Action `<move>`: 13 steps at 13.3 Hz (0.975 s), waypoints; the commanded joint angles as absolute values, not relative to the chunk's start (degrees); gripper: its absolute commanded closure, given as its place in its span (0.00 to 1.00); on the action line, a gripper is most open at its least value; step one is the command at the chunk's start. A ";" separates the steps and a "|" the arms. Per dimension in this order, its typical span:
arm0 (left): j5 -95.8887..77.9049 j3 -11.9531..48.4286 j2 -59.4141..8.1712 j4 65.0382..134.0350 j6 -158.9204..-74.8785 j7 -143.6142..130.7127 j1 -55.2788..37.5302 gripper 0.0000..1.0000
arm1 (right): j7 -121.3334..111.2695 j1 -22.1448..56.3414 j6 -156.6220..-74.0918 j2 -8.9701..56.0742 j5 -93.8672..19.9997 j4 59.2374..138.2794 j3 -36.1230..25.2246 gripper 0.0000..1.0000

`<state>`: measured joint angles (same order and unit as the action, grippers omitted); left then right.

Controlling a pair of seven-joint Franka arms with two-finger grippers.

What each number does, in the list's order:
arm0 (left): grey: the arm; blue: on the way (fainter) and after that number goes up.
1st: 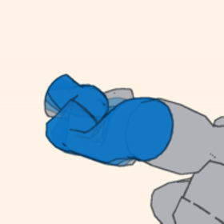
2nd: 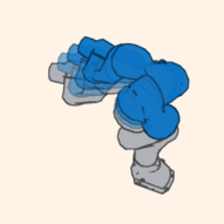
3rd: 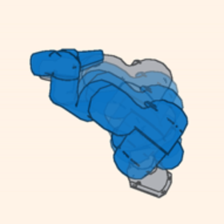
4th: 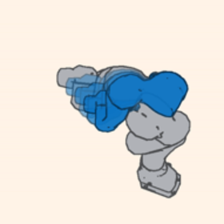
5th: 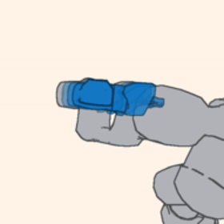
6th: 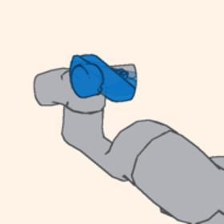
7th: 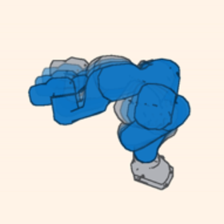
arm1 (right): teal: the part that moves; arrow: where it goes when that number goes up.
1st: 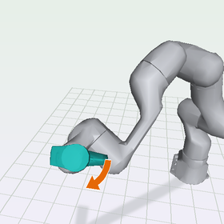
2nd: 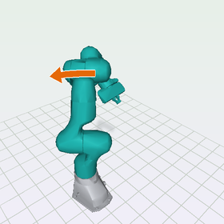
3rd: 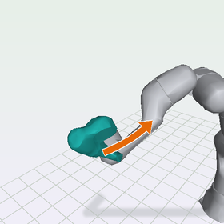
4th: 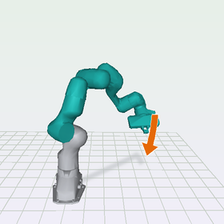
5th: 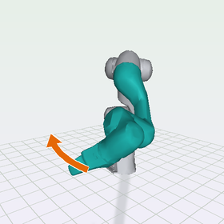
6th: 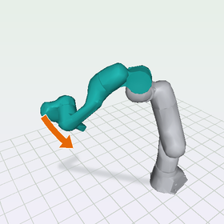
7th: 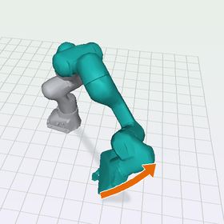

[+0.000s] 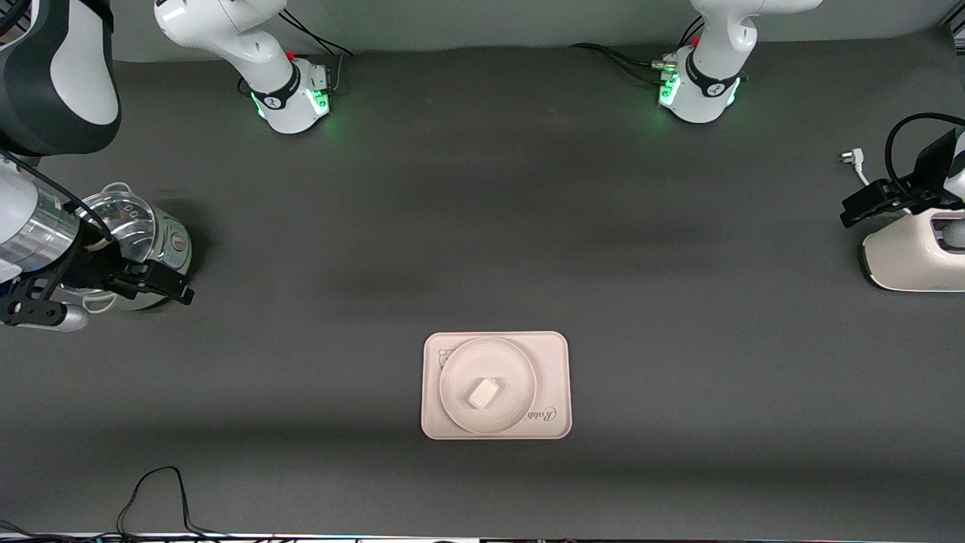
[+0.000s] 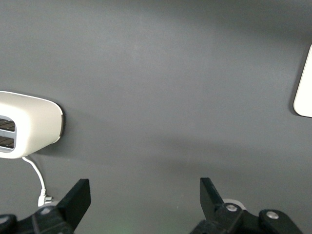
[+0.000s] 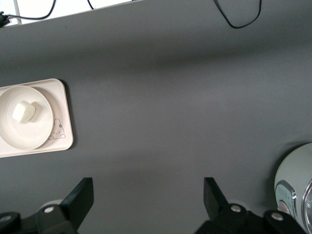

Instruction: Place bun in plate and plate on tray

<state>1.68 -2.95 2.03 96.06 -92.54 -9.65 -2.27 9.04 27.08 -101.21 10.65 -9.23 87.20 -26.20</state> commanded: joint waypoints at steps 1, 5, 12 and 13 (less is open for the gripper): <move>1.05 -3.25 3.25 96.94 -92.02 -8.53 -2.29 0.00 | 6.51 27.34 -102.74 5.81 -7.73 92.98 -26.10 0.00; 1.05 -3.25 3.25 96.94 -92.02 -8.53 -2.28 0.00 | 6.24 17.52 -102.66 4.04 -7.56 94.74 -17.43 0.00; 1.05 -3.25 3.25 96.77 -91.67 -8.53 -2.20 0.00 | 6.59 5.45 -102.57 3.69 -4.39 95.36 -3.51 0.00; 1.05 -3.34 3.16 96.77 -91.58 -8.53 -2.20 0.00 | 6.33 5.28 -102.39 3.26 -4.39 95.45 -3.78 0.00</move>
<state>1.63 -2.98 2.03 96.14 -92.50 -9.63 -2.21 7.05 6.33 -101.59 5.60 -5.79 93.61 -4.52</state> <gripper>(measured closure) 0.000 0.000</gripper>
